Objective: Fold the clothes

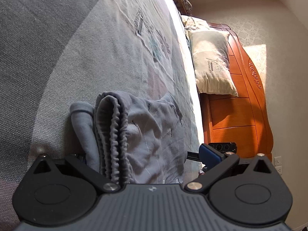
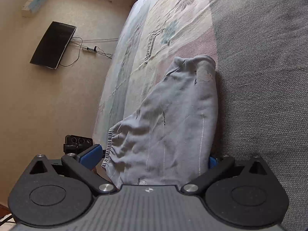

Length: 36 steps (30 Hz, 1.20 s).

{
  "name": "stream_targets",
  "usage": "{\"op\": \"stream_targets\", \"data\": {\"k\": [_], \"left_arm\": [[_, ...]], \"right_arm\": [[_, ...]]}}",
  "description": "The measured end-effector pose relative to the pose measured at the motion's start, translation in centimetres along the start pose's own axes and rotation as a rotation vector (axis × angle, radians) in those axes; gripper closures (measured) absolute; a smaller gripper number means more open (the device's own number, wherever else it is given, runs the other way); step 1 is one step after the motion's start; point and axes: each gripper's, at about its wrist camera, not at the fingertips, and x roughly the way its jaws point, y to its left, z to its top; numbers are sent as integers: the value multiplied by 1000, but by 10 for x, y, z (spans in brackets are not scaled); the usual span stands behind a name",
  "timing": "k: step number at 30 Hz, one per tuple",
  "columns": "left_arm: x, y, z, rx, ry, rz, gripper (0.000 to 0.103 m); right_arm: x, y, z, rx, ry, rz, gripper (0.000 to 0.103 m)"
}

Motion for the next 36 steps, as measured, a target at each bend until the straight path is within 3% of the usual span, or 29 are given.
{"op": "stream_targets", "data": {"k": [3, 9, 13, 15, 19, 25, 31, 33, 36], "left_arm": [[1, -2, -4, -8, 7, 16, 1], [-8, 8, -13, -32, 8, -47, 1], [7, -3, 0, -32, 26, 0, 1], [7, -6, -1, -30, 34, -14, 1], [2, -7, -4, -43, 28, -59, 1], [7, -2, -4, -82, 28, -35, 1], [2, -19, -6, -38, 16, -96, 1], [4, -17, -5, -31, 24, -61, 1], [10, -3, -3, -59, 37, -17, 1]], "right_arm": [[6, 4, 2, -15, 7, -15, 0], [4, 3, -6, -54, -3, 17, 0], [11, 4, 3, -23, -20, 21, 0], [11, 5, 3, -13, -21, 25, 0], [6, 2, -3, 33, -33, 134, 0], [13, -1, 0, 23, -24, 121, 0], [5, 10, -1, 6, -20, 161, 0], [3, 14, -2, 0, -18, 174, 0], [7, 6, -1, 13, 8, 116, 0]]}}
